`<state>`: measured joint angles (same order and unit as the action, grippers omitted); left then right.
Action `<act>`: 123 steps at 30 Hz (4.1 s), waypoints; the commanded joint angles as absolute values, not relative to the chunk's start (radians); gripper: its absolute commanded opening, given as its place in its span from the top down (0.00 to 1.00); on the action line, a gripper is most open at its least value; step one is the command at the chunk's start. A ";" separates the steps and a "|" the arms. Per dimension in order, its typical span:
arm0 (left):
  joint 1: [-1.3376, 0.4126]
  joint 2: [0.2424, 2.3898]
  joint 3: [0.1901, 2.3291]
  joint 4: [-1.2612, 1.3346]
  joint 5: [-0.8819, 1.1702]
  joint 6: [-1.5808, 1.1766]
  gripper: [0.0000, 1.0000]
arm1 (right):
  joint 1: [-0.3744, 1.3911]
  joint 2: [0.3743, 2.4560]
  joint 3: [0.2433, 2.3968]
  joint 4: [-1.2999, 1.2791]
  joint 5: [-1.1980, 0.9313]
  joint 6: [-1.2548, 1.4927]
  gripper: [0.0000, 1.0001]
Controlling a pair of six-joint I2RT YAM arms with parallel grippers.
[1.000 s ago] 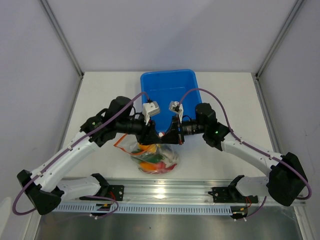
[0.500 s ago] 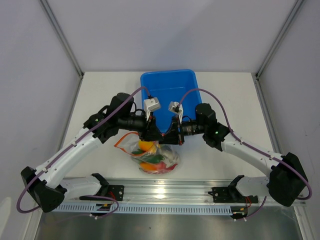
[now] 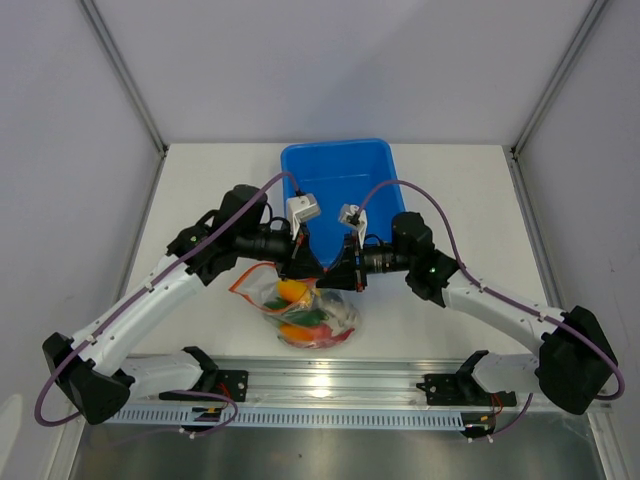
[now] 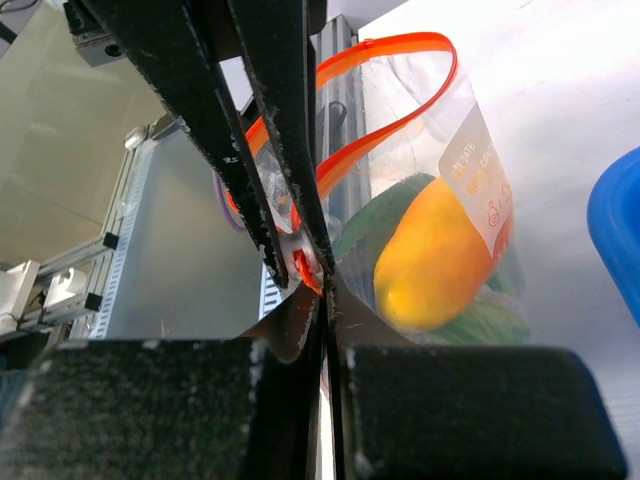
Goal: Place the food in the zip-top bag and seal the zipper
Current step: Zip the zipper food storage bag at the center of the board.
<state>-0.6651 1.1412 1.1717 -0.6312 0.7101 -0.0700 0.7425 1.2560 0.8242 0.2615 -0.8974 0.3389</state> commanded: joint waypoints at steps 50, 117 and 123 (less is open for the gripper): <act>-0.660 0.986 1.100 -0.707 0.643 -0.066 0.99 | 0.804 1.310 0.982 0.138 -0.891 0.232 0.71; -0.660 0.900 1.166 -0.910 0.463 -0.112 1.00 | 0.816 1.085 0.897 -0.067 -0.546 0.132 1.00; -0.660 0.893 1.147 -0.870 0.555 -0.106 0.99 | 0.818 1.090 0.969 -0.188 -0.647 0.043 0.64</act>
<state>-0.6598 0.9260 1.1355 -0.9291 0.4778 -0.1055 0.8181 1.0912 0.9043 -0.1081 -0.5922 0.1165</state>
